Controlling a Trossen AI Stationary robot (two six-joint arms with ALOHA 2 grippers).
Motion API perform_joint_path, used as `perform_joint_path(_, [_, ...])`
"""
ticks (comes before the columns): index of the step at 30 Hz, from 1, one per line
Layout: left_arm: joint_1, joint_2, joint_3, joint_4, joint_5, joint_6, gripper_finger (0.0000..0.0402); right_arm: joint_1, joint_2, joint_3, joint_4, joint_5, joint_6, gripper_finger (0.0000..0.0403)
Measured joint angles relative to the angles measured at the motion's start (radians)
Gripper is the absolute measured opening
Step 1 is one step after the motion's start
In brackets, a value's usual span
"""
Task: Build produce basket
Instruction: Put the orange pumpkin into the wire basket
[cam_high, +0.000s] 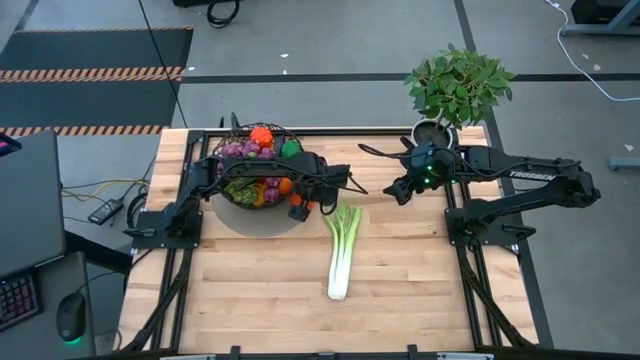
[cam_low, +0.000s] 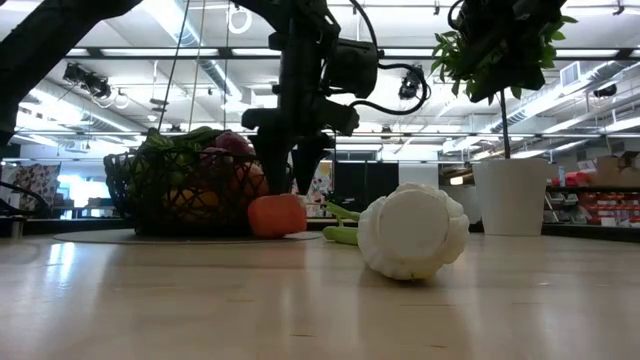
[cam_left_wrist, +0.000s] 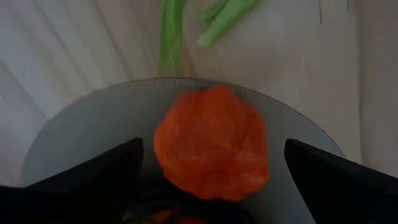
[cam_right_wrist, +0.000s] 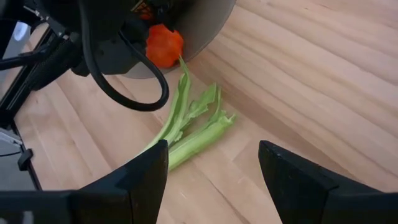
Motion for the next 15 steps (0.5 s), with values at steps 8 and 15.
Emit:
perform_joint_path(8, [0.004,0.000,-0.026,0.017,0.009,-0.006,0.0397,0.000,0.000,0.000,0.013,0.000,0.019,0.0255])
perform_joint_path(15, [0.010,-0.001,-0.136,0.052,0.005,0.002,0.0396,0.000,0.001,0.000,0.023,0.004,0.019,0.0255])
